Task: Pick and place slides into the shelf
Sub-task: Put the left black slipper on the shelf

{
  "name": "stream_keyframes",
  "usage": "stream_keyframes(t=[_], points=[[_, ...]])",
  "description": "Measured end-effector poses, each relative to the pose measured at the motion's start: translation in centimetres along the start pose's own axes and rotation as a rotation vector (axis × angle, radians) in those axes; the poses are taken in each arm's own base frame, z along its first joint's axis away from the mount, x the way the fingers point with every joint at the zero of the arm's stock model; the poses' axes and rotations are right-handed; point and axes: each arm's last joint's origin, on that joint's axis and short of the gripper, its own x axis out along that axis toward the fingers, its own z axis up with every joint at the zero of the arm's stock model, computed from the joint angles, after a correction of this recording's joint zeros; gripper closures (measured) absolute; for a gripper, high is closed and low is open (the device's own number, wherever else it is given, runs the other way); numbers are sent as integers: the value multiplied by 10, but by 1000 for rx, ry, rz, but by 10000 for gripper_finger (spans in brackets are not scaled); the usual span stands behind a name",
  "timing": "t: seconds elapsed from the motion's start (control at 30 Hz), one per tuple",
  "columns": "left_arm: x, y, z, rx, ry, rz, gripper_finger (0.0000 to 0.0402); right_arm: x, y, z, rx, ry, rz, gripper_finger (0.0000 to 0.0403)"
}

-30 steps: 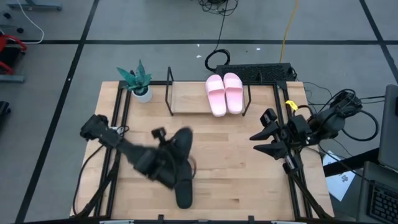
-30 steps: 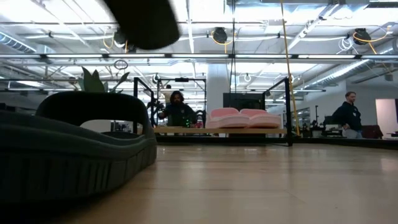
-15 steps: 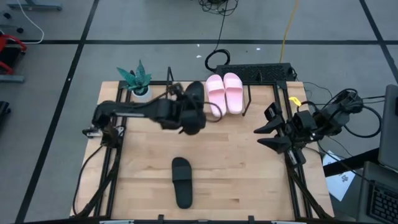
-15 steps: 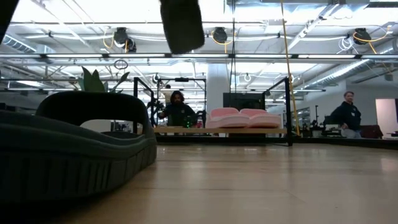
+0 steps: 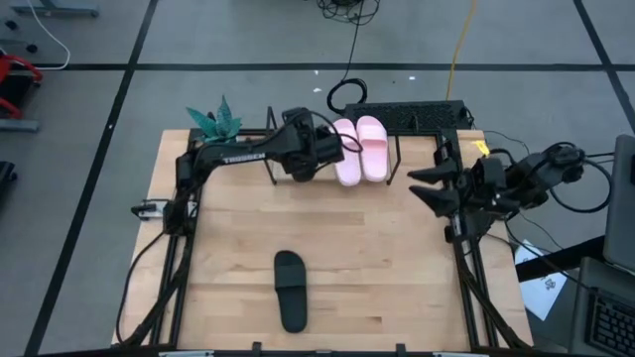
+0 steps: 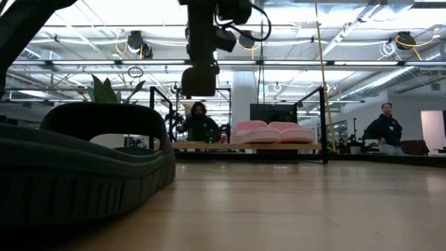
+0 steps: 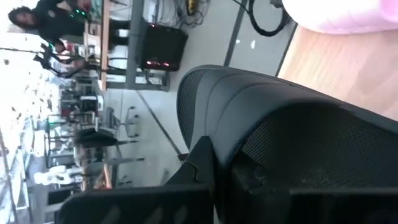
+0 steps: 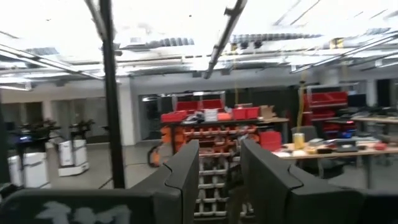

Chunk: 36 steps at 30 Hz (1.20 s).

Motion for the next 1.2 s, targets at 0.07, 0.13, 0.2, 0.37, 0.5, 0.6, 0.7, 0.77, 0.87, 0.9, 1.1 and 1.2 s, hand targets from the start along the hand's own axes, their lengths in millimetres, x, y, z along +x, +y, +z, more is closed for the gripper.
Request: stream_keyframes(t=[0.07, 0.13, 0.2, 0.37, 0.5, 0.6, 0.7, 0.77, 0.87, 0.9, 1.1, 1.2], points=[[8, 1, 0, -26, 10, -18, 402, -2, -3, 3, -9, -6, -26, 293], [17, 0, -1, -41, 14, -33, 402, -5, -6, 6, -13, -14, -31, 293], [25, -5, -5, 1, 29, -21, 402, -7, -8, 8, -26, -21, -34, 293], [44, -27, -15, 101, 60, -5, 402, -12, -12, 14, -47, -40, -37, 293], [57, -41, -19, 120, 52, -10, 402, -17, -15, 18, -85, -52, -40, 293], [61, -47, -21, 155, 52, -16, 402, -20, -17, 21, -108, -62, -42, 293], [64, -46, -21, 124, 24, -26, 402, -24, -19, 24, -125, -72, -46, 293], [69, -42, -25, 113, 21, -47, 402, -26, -21, 26, -123, -77, -47, 293], [72, -34, -27, 73, -11, -43, 402, -28, -22, 28, -121, -82, -49, 293], [72, -32, -29, 75, -14, -39, 402, -29, -23, 29, -122, -85, -49, 293], [76, -30, -43, 63, -16, -81, 402, -31, -25, 30, -162, -84, -73, 293], [79, -37, -46, 101, -20, -82, 402, -31, -26, 30, -171, -73, -125, 293]])
